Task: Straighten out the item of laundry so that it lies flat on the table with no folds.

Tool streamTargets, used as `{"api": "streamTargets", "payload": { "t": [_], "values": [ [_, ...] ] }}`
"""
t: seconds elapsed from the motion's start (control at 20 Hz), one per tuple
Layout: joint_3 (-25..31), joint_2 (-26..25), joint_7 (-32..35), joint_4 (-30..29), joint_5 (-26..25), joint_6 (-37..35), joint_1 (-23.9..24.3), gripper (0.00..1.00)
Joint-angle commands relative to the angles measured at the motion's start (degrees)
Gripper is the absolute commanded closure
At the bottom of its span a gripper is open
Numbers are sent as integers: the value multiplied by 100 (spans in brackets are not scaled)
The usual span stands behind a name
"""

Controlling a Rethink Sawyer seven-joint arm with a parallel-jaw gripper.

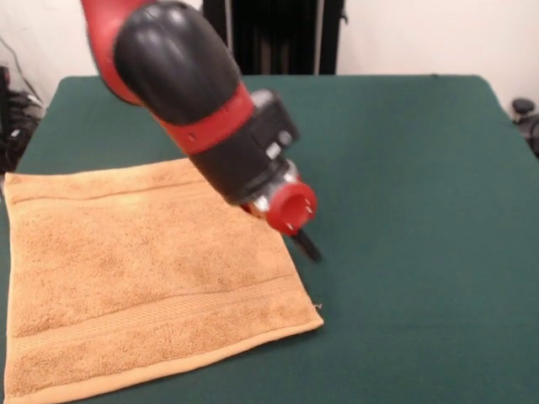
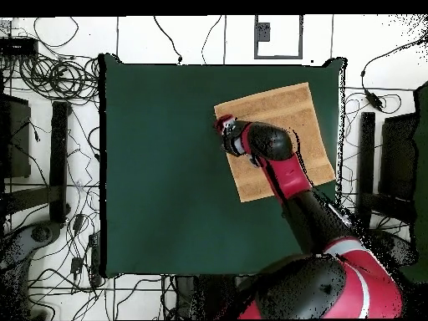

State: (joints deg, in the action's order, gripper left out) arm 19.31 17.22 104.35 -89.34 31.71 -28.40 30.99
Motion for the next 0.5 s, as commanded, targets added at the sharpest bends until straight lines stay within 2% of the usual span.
{"api": "streamTargets", "payload": {
  "t": [0.05, 0.35, 0.45, 0.5],
  "values": [
    [-653, 795, 1435, -489, -77, -1217, 83, 100],
    [-540, 742, 1092, -762, 37, -1062, 411, 100],
    [-913, 737, 834, -501, -415, -843, 321, 100],
    [-1171, 632, 295, -118, -943, -498, 321, 100]
  ]
}}
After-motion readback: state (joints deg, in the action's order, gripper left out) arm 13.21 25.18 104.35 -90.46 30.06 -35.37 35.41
